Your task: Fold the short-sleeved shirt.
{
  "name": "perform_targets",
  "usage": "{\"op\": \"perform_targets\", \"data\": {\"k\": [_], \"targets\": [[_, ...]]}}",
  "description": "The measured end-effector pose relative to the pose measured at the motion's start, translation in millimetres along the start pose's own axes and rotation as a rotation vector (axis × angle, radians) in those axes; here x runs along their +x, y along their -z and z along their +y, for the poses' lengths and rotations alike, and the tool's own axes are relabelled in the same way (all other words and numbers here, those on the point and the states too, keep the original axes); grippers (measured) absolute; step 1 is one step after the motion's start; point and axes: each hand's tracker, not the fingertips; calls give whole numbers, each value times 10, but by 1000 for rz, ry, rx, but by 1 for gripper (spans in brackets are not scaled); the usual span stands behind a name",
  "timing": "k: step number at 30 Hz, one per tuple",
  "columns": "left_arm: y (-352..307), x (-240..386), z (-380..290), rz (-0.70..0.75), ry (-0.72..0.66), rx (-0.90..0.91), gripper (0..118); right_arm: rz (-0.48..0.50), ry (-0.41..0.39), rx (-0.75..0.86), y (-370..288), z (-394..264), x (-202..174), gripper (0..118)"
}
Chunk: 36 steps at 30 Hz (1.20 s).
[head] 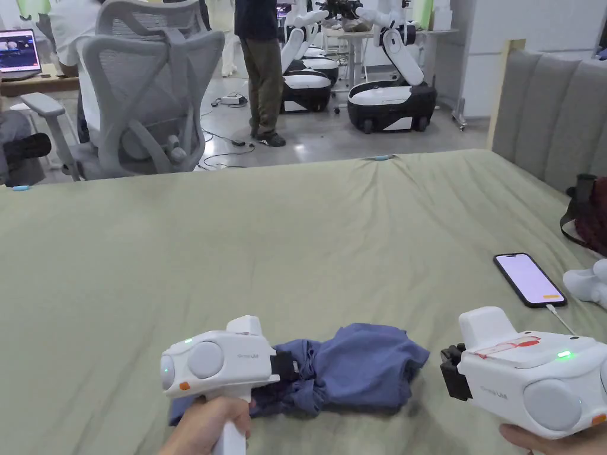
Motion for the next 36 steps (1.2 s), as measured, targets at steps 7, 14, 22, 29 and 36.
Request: {"op": "perform_targets", "data": {"k": [7, 14, 22, 29, 36], "targets": [[-828, -164, 80, -95, -62, 177, 0, 7, -2, 16, 41, 58, -78, 0], [-1241, -574, 98, 50, -40, 217, 0, 31, -9, 43, 113, 128, -216, 0], [-1170, -834, 2, 83, -111, 230, 112, 68, -36, 36, 130, 118, -300, 0], [-627, -905, -20, 50, -138, 96, 110, 65, -34, 26, 144, 72, -270, 0], [-508, -705, -37, 138, 0, 119, 24, 58, -34, 25, 128, 55, -261, 0]]}}
